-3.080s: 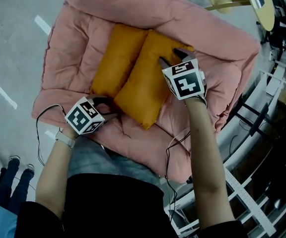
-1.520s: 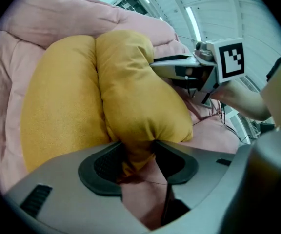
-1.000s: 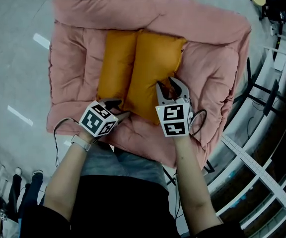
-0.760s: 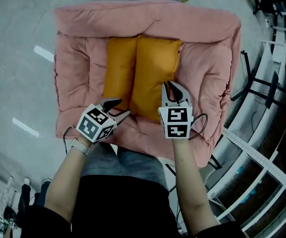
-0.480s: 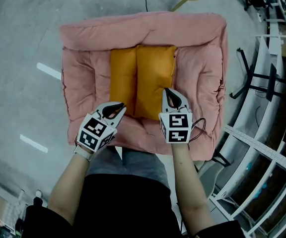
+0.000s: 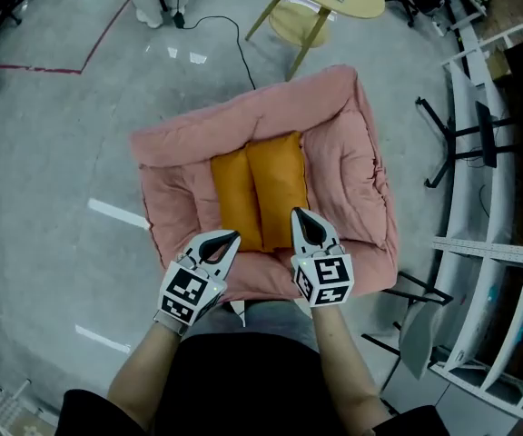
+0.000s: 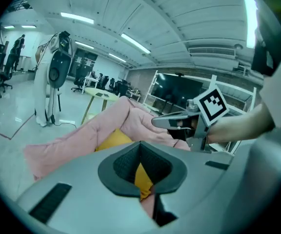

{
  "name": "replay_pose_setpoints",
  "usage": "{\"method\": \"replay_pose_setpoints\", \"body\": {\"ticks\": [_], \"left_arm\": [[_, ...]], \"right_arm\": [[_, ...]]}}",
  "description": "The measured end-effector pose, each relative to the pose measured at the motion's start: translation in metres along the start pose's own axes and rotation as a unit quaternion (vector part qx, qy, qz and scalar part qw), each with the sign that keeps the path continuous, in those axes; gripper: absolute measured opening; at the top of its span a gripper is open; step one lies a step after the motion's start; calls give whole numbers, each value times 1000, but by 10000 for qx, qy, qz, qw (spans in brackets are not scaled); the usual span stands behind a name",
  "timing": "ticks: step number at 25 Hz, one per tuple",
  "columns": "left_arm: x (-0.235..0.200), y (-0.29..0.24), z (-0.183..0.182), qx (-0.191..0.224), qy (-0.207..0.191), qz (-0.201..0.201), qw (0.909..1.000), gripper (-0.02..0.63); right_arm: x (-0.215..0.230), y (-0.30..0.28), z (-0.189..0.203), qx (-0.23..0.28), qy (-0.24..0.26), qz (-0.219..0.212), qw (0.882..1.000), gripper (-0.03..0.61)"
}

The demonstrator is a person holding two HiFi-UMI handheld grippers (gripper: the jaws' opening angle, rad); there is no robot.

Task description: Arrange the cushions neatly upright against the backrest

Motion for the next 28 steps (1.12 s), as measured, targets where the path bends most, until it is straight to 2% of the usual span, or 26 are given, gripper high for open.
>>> {"method": "replay_pose_setpoints", "body": {"ticks": [3, 5, 8, 15, 21, 28], "left_arm": [[-2, 12, -29, 174, -125, -56, 9998, 12], [6, 20, -42, 210, -125, -190, 9995, 12], [7, 26, -71, 294, -354, -390, 9982, 12], [9, 46, -136, 660, -649, -719, 9931, 12], [11, 59, -188, 1073, -777, -977, 9864, 12], [4, 78, -211, 1301, -673, -1324, 9803, 12]], "right_arm": [[-14, 22, -24, 468, -131, -144, 9987, 9], [-22, 42, -33, 638, -71, -335, 9974, 9], [-34, 62, -59, 913, 123, -686, 9934, 9], [-57, 93, -105, 1324, 308, -1252, 9828, 9], [-56, 111, -143, 1629, 367, -1522, 9742, 9], [-55, 125, -175, 1903, 557, -1712, 9651, 9]]}}
Point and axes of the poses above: the fingertips, and each gripper's own axes: y backward along the fingers, x to its right, z out of its underside, the point moved 3 cm from there along y, backward along the fingers, and after that the axes turned 15 degrees about -y, right-handed, at the moved point
